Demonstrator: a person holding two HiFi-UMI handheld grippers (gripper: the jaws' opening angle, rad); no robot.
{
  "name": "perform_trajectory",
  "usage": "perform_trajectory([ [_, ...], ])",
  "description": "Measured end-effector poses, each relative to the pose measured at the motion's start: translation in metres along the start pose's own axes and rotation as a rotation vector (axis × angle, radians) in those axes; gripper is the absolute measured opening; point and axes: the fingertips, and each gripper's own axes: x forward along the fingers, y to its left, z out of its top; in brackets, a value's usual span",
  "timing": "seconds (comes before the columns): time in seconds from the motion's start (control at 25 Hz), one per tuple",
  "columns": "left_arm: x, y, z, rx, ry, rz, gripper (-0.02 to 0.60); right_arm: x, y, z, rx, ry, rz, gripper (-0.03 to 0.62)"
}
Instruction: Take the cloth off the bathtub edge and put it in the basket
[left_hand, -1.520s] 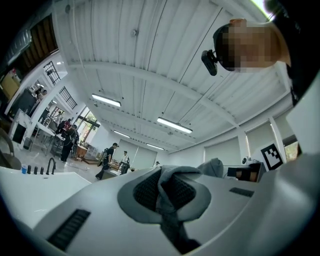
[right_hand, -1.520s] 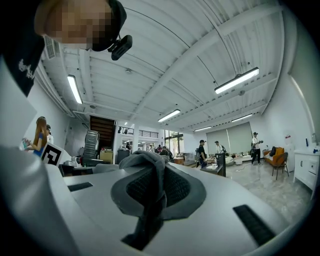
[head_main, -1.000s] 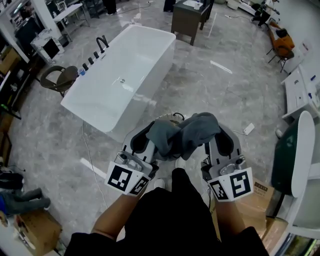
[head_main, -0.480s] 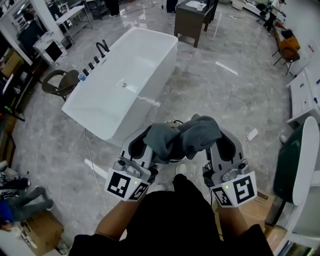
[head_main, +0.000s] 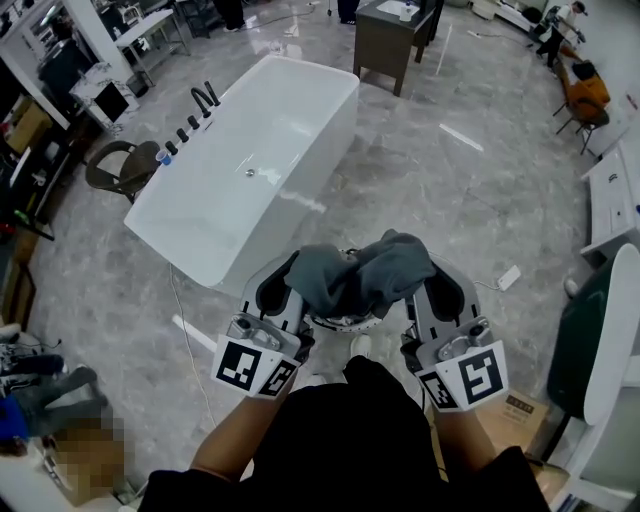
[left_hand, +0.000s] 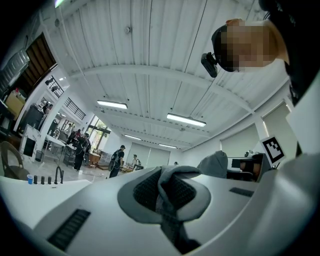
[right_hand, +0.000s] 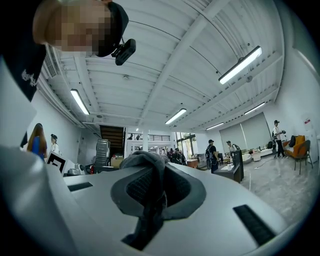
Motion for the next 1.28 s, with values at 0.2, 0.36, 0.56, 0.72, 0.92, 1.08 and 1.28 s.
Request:
perform_trajectory([
  [0.2, 0.016, 0.005, -0.02, 0.003, 0.037, 0.026, 0.021, 0.013, -0.017, -0.016, 0.025, 0.025, 0.027, 0.038],
  [0.36, 0.03, 0.006, -0.035, 0.015, 0.068, 0.043, 0.021, 0.025, -0.024, -0.028, 0.047, 0.031, 0.071, 0.038],
  [0.56, 0.045, 0.012, -0.052, 0.018, 0.101, 0.079, 0.021, 0.041, -0.038, -0.046, 0.057, 0.062, 0.102, 0.038],
  [0.72, 0.052, 0.017, -0.071, 0.011, 0.133, 0.124, 0.021, 0.047, -0.053, -0.062, 0.051, 0.094, 0.122, 0.038],
  [0.92, 0.067, 0.014, -0.093, 0.089, 0.176, 0.128, 0.021, 0.054, -0.068, -0.081, 0.051, 0.129, 0.144, 0.038],
  [1.08, 0.069, 0.018, -0.11, 0.086, 0.195, 0.162, 0.021, 0.058, -0.071, -0.1, 0.046, 0.16, 0.178, 0.038],
  [1.28, 0.075, 0.032, -0.131, 0.059, 0.231, 0.235, 0.021, 0.065, -0.085, -0.127, 0.066, 0.209, 0.206, 0.038],
])
